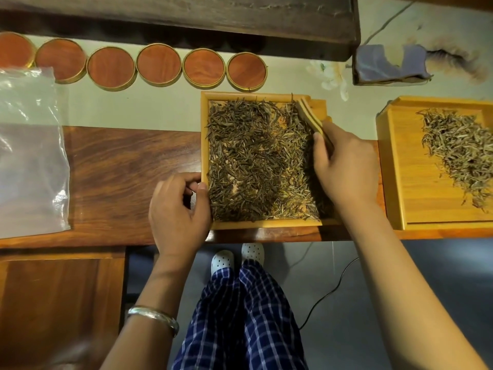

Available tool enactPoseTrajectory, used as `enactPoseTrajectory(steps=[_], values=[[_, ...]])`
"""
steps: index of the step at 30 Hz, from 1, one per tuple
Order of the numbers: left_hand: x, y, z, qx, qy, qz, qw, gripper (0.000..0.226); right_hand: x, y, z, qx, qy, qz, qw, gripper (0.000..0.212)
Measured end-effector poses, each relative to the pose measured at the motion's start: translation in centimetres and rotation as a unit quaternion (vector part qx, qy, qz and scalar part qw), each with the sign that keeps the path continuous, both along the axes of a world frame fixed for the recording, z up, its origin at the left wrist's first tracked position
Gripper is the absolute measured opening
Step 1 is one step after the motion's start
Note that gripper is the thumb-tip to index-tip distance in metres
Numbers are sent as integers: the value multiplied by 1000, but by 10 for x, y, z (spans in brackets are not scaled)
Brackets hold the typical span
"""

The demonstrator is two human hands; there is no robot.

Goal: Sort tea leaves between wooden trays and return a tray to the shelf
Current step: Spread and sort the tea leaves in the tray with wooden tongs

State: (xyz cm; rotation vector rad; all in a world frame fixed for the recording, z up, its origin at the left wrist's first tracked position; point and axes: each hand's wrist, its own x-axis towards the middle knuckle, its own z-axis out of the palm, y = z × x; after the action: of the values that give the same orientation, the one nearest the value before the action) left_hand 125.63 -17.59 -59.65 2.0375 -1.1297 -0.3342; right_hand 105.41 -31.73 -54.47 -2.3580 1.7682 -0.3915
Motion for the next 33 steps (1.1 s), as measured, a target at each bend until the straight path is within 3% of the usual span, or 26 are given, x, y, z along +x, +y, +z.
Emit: enactPoseTrajectory(steps=[14, 22, 27, 33], values=[[0, 0, -2, -8, -8, -2, 1000, 6, -14, 17, 1, 18, -31, 2, 999, 28], [0, 0, -2, -3, -6, 2, 1000, 11, -18, 50, 0, 52, -4, 3, 999, 31], [-1, -1, 1, 3, -5, 6, 1000, 16, -13, 45, 13, 16, -32, -25, 999, 28], [-1, -1, 1, 5, 2, 7, 1000, 18, -31, 81, 18, 54, -34, -11, 998, 30]])
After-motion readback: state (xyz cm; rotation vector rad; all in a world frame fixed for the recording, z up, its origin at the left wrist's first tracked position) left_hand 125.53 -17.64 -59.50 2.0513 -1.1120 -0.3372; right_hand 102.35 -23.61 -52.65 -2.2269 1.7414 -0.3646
